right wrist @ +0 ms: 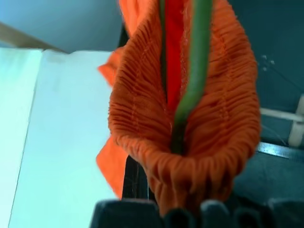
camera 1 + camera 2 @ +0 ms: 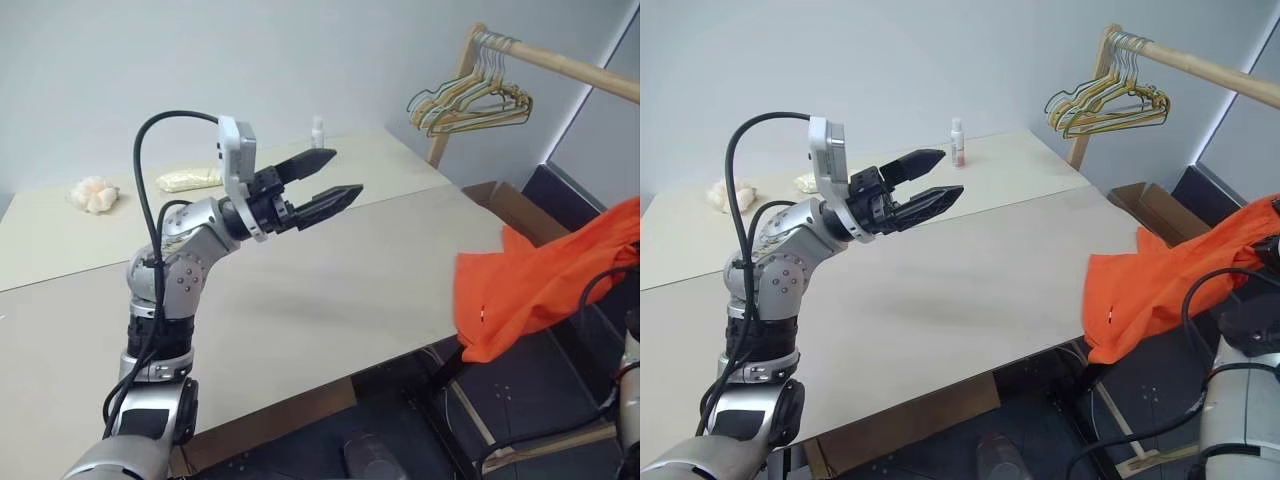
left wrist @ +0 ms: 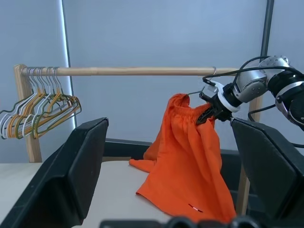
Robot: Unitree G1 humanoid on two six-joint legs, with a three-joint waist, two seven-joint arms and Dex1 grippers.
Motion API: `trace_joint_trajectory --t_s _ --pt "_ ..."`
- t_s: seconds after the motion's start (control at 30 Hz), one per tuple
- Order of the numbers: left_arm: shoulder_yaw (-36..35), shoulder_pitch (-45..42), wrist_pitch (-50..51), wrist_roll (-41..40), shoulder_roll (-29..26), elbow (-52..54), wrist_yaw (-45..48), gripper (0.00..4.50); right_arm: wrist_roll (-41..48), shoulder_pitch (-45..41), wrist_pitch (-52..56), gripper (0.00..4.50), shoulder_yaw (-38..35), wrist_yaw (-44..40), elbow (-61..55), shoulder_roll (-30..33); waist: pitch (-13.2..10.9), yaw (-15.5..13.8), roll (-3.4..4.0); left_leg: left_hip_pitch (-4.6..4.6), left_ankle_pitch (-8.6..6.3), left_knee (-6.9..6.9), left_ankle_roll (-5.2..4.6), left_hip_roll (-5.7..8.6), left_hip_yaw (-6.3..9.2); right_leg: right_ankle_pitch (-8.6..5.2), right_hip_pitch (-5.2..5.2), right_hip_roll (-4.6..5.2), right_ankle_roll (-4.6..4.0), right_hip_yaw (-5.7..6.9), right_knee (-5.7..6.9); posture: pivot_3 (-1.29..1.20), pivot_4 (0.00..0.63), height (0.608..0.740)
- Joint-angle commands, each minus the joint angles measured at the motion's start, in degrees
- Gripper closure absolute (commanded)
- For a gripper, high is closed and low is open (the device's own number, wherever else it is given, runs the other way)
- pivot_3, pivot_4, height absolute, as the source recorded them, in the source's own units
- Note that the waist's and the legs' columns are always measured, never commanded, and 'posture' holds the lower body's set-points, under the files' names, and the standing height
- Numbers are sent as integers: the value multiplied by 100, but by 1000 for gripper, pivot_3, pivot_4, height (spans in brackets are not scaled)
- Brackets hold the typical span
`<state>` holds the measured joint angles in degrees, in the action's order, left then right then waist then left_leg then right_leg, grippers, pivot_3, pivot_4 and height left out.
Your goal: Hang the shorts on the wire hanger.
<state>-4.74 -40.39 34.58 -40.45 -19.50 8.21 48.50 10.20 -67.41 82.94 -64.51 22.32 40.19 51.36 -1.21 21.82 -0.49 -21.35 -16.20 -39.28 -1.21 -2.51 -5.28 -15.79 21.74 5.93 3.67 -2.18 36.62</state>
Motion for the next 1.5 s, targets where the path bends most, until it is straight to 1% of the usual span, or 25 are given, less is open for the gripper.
trace_joint_trajectory --t_s 0.03,0.1,0.17,0.23,0.3,0.43,0.53,0.57,0.63,0.67,0.73,0.83,0.9,0.97,1.07,1.13,1.27,1.3,1.4,1.5 --pt "-33 -30 -102 -39 -83 207 8 20 75 -87 -602 4500 -63 43 374 292 -5 16 -3 12 0 6 0 1 0 0 -16 0 1 1 -10 -377 0 740" --pt "-21 -17 -80 -51 -103 231 -5 20 96 -6 -768 4500 134 -16 512 326 -6 52 -4 35 -1 42 0 5 5 -1 -83 -8 5 -5 -63 -377 0 740" --pt "-21 -12 -69 -64 -120 241 -8 20 105 42 -831 4500 333 -65 541 303 -6 98 -4 40 -3 43 -1 8 11 -3 -107 -15 12 -16 -83 -374 0 740" --pt "-15 4 -42 -74 -135 273 -21 0 162 87 -793 3898 447 -136 423 244 -6 115 -5 41 -4 42 -3 12 9 -2 -115 -15 20 -25 -89 -370 0 740" --pt "-12 25 0 -83 -159 317 -40 0 155 151 -747 3410 613 -164 138 149 -6 124 -5 51 -4 42 -3 13 9 -2 -128 -14 23 -26 -92 -365 0 740" --pt "-41 23 59 -102 -221 343 -62 0 95 185 -641 2102 775 -86 -366 -22 -8 120 -4 82 -5 44 -2 12 6 -4 -151 -14 25 -29 -89 -354 0 740" --pt "-60 46 98 -130 -273 398 -92 0 -26 372 -628 1090 1062 -29 -1030 -246 -8 114 -2 103 -4 44 -1 11 6 -5 -155 -14 27 -32 -86 -350 0 740" --pt "-60 57 102 -131 -289 413 -102 0 -49 498 -597 672 1243 -78 -1327 -324 -8 113 -3 104 -5 43 -1 10 6 -5 -155 -14 27 -32 -86 -348 0 740" --pt "-61 72 94 -132 -311 431 -119 0 -169 807 -652 19 1696 -90 -2022 -493 -8 103 -3 105 -4 42 0 8 7 -4 -154 -14 28 -31 -86 -344 0 740" --pt "-73 81 90 -137 -316 434 -140 0 -231 959 -696 19 1926 -95 -2394 -571 -8 102 -2 105 -4 42 0 7 6 -4 -153 -14 28 -32 -85 -345 0 740" --pt "-92 102 81 -141 -329 429 -167 0 -594 1499 -1082 19 2766 -67 -3220 -616 -7 96 -1 106 -3 41 3 7 4 -3 -151 -12 31 -37 -80 -346 0 740" --pt "-115 174 119 -178 -395 431 -137 0 -977 2067 -1795 19 3482 -89 -4091 -719 -6 100 3 110 -1 41 5 3 4 -7 -148 -9 37 -38 -74 -351 0 740" --pt "-117 246 96 -170 -437 434 -98 0 -1244 2311 -2107 19 3870 -71 -4393 -728 -7 112 3 111 -1 41 6 3 4 -8 -148 -9 40 -38 -74 -353 0 740" --pt "-145 315 91 -161 -453 445 -150 0 -1589 2612 -2671 19 4251 -2 -4701 -731 -7 113 1 115 -1 41 6 2 6 -8 -148 -10 40 -37 -74 -346 0 740" --pt "-213 473 73 -81 -557 479 -243 0 -1631 3023 -3818 19 4656 -362 -5408 -936 -8 105 1 115 -2 41 5 3 9 -8 -145 -9 42 -36 -75 -333 0 740" --pt "-251 617 26 19 -652 493 -323 0 -1288 3191 -4480 19 4855 -933 -5796 -1205 -10 117 -3 115 -2 42 5 2 8 -8 -144 -11 42 -38 -75 -309 0 740" --pt "-271 1139 -81 316 -1017 771 -407 0 47 3608 -4831 19 5217 -2936 -6262 -1593 -17 81 -23 118 -3 41 6 -3 20 -6 -149 -20 43 -31 -73 -260 0 740" --pt "-263 1236 -80 354 -1097 837 -414 0 192 3697 -4918 19 5274 -3212 -6313 -1623 -21 52 -32 118 -3 40 6 -8 21 -6 -149 -24 42 -30 -73 -260 0 740" --pt "-260 1781 -73 513 -1485 1189 -357 0 713 4099 -4928 19 5648 -4471 -6306 -1419 -33 -129 -49 104 -4 41 4 -8 29 -4 -141 -19 39 -30 -77 -185 0 740" --pt "-223 2229 -15 572 -1795 1495 -291 0 940 4369 -5099 19 5897 -5482 -6179 -1098 -39 -420 -56 91 -11 41 -5 -8 28 -4 -132 -16 39 -29 -85 -155 0 740"
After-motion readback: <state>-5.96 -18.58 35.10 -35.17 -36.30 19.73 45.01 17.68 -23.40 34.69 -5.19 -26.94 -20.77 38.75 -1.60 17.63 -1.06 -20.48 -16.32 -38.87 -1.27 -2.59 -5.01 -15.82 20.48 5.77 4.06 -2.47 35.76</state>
